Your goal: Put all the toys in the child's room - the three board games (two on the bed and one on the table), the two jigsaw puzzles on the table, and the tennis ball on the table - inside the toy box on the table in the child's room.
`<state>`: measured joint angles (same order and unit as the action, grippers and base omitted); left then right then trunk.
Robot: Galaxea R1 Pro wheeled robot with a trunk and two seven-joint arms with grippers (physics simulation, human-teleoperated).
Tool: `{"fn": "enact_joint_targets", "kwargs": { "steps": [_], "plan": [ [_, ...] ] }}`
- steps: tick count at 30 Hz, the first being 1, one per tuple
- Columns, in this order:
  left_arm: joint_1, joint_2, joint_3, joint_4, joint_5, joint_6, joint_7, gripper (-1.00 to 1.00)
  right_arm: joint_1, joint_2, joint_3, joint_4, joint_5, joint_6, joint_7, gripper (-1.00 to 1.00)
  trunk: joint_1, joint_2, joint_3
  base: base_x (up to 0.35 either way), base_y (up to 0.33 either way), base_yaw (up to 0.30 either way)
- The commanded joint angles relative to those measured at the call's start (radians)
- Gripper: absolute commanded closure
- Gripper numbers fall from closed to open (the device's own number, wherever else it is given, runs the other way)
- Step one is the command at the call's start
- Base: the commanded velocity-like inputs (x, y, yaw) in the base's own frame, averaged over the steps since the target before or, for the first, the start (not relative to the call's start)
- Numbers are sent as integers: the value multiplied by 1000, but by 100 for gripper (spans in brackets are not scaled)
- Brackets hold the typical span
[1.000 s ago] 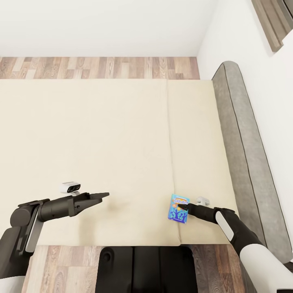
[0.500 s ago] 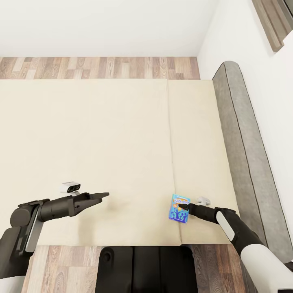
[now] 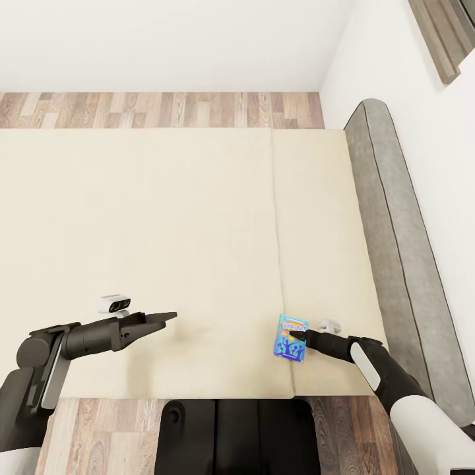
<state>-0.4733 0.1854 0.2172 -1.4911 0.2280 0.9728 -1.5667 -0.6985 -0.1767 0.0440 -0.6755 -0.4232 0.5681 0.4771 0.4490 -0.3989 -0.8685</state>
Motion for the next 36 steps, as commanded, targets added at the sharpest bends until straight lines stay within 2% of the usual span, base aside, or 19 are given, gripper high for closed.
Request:
{"fn": "enact_joint_targets", "kwargs": {
  "steps": [1,13,36],
  "plan": [
    [-1,0,0,0,-1,10,-4,-100,1,17,5,1,-14,7,-1,-100,1,-1,-1,0,0,0],
    [-1,0,0,0,-1,10,-4,-100,1,17,5,1,-14,7,-2,-100,1,-1,7,0,0,0],
    [-1,0,0,0,-1,10,-4,-100,1,17,5,1,-14,7,-2,-100,1,-1,8,0,0,0]
  ]
}}
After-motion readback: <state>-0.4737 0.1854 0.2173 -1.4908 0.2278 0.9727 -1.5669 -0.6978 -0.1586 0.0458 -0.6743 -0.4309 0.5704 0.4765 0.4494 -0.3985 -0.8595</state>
